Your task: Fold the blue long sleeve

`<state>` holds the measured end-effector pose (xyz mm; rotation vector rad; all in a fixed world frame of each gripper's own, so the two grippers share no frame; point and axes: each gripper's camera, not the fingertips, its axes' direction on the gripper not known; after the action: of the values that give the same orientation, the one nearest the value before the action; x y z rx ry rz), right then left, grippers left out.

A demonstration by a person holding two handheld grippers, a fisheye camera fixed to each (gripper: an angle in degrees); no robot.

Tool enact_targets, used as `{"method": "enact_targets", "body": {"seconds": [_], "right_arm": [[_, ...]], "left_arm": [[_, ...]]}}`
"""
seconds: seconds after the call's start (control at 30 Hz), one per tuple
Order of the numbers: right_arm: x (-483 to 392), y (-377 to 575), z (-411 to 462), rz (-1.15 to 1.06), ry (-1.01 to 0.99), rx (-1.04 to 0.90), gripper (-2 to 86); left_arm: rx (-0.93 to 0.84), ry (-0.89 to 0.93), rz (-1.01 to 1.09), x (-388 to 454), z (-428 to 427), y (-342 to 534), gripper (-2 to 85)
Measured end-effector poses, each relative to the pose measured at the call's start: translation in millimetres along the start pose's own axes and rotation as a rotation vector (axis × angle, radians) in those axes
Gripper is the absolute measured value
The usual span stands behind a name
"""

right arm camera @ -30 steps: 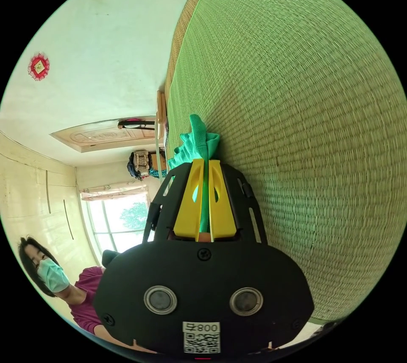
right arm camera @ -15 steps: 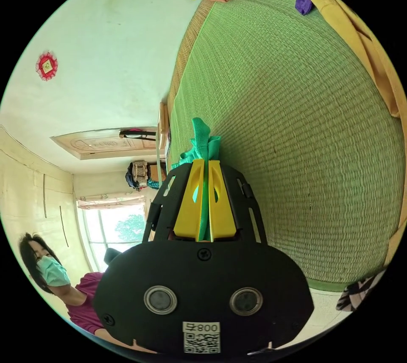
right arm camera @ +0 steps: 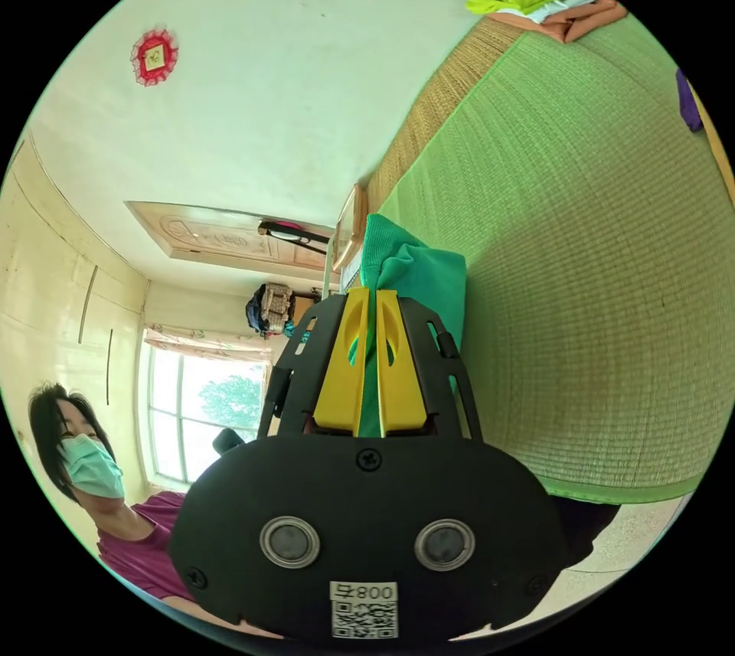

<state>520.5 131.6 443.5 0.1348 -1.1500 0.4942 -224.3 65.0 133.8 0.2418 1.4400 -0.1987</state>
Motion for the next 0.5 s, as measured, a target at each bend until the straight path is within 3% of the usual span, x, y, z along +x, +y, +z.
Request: {"method": "enact_targets", "body": {"seconds": [0.5], "right_arm": [[-111,22,254,-0.117,0.124,-0.192,1.3]], "left_arm": [[0.203,-0.009,-0.423,-163,-202,111,1.0]]}}
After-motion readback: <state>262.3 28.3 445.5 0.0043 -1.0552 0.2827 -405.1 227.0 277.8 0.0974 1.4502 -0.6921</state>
